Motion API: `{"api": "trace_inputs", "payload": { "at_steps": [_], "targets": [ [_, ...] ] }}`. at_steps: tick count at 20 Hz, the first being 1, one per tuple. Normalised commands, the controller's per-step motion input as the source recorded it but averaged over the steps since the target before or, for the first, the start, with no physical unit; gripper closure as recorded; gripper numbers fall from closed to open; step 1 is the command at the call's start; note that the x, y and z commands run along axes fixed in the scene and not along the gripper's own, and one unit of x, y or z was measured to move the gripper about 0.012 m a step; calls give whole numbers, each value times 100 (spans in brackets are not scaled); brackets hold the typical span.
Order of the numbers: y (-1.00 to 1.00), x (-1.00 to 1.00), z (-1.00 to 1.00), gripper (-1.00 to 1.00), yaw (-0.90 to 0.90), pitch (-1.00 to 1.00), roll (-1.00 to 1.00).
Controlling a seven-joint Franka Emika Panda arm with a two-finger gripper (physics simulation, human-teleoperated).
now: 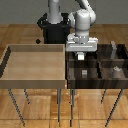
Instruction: Place the milk carton into the appropriate compartment.
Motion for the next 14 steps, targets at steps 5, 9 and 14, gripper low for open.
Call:
{"api": "trace_inputs", "payload": {
  "at_steps": [5, 9, 14],
  "targets": [
    [0, -20, 0, 100, 0, 0, 0],
    [0, -75, 0, 100, 0, 0, 0],
    [0, -100, 0, 100, 0, 0, 0]
  ]
}}
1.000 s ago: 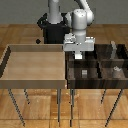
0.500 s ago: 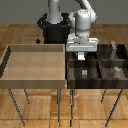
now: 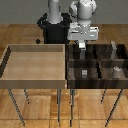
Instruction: Place the milk carton into the appropriate compartment.
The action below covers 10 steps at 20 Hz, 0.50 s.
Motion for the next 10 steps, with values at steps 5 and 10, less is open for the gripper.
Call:
{"api": "trace_inputs", "payload": {
  "at_steps": [5, 10],
  "targets": [
    [0, -100, 0, 100, 0, 0, 0],
    [0, -100, 0, 100, 0, 0, 0]
  ]
}}
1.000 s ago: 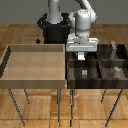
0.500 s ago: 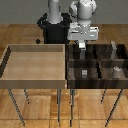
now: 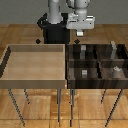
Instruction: Place the milk carton into the appropriate compartment.
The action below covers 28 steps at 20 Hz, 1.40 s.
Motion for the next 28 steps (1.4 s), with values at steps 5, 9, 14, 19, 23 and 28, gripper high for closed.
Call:
{"api": "trace_inputs", "payload": {
  "at_steps": [5, 9, 14, 19, 23, 28],
  "targets": [
    [0, -60, -4, 100, 0, 0, 0],
    [0, 0, -100, 100, 0, 0, 0],
    [0, 0, -100, 100, 0, 0, 0],
    [0, 0, -80, 100, 0, 0, 0],
    [0, 0, 0, -100, 0, 0, 0],
    [0, 0, 0, -100, 0, 0, 0]
  ]
}}
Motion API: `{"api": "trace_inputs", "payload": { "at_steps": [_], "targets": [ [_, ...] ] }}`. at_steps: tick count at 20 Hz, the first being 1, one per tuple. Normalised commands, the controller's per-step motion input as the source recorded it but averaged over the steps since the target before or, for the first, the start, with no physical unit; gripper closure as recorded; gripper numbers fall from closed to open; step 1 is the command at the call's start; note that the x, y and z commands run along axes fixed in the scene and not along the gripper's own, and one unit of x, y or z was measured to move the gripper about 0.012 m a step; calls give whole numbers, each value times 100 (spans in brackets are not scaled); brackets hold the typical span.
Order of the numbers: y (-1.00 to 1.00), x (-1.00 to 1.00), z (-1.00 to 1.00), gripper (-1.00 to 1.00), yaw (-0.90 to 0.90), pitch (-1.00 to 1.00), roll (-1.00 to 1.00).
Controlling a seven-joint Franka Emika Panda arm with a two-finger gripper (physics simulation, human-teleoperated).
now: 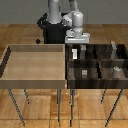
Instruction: Place the milk carton into the appropriate compartment.
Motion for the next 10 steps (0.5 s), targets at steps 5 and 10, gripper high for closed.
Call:
{"api": "trace_inputs", "payload": {
  "at_steps": [5, 10],
  "targets": [
    [0, 0, 0, -100, 0, 0, 0],
    [0, 0, 0, -100, 0, 0, 0]
  ]
}}
